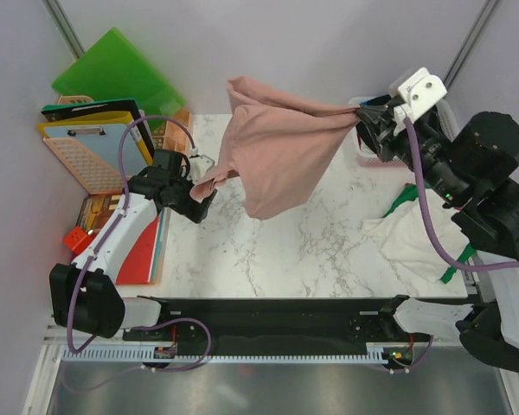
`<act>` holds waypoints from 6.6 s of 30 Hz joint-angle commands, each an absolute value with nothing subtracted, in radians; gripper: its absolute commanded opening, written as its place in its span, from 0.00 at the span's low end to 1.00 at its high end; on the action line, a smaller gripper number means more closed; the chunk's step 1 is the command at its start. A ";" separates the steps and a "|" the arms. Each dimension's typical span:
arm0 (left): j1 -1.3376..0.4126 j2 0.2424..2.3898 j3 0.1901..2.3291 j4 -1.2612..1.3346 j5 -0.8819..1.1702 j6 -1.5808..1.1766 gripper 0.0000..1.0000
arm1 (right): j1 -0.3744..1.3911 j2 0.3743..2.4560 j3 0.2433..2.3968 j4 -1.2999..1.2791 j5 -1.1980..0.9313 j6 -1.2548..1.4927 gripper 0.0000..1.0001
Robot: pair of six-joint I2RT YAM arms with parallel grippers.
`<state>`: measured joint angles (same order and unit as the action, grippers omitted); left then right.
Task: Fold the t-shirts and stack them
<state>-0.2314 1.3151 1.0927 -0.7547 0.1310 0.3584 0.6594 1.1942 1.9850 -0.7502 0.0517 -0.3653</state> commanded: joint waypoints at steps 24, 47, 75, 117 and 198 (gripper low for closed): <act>-0.233 1.319 1.089 -0.749 0.137 0.367 1.00 | 0.653 1.373 1.548 -0.589 -0.027 -0.365 0.00; -0.233 1.331 1.083 -0.749 0.141 0.368 1.00 | 0.331 1.229 1.467 -0.511 0.201 -0.466 0.92; -0.253 1.656 1.273 -0.865 0.877 0.314 1.00 | 0.571 1.186 1.009 -0.529 0.133 -0.360 0.70; -0.311 2.039 1.430 -0.735 0.592 0.103 0.02 | 0.572 1.078 0.893 -0.512 0.262 -0.344 0.69; -0.321 1.226 1.783 -0.818 -0.077 0.535 0.02 | 0.824 1.890 1.388 -0.339 -0.147 -0.364 0.77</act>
